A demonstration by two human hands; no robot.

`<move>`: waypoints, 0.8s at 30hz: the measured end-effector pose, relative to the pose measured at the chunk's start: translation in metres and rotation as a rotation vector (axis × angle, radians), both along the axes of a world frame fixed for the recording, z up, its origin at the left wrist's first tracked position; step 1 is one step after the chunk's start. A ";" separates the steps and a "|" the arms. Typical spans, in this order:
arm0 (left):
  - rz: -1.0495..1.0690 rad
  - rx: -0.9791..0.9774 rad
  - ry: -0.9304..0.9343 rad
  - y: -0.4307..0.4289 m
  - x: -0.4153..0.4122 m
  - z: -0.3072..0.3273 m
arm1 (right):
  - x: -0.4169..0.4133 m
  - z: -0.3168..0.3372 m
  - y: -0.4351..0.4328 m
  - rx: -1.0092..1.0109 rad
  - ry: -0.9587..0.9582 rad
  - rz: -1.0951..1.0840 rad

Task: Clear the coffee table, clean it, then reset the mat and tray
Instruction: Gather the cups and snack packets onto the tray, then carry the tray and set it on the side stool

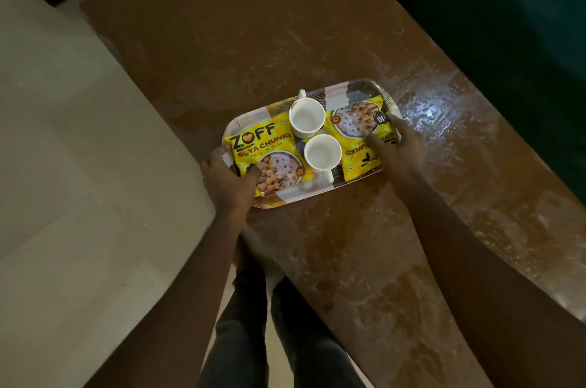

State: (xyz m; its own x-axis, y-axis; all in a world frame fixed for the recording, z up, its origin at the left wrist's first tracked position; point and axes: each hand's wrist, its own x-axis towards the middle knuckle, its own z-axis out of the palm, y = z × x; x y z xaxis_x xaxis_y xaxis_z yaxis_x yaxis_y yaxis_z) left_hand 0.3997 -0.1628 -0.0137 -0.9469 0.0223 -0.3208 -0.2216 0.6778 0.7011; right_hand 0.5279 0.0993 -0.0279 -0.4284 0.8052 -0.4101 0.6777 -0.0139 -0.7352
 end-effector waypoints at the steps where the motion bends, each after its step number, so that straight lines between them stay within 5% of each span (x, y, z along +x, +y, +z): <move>1: -0.016 -0.007 0.006 -0.002 -0.003 0.001 | 0.003 -0.004 0.003 -0.052 0.028 -0.027; 24: -0.215 0.161 0.093 -0.062 -0.043 0.199 | 0.049 0.209 -0.073 -0.280 0.418 -0.110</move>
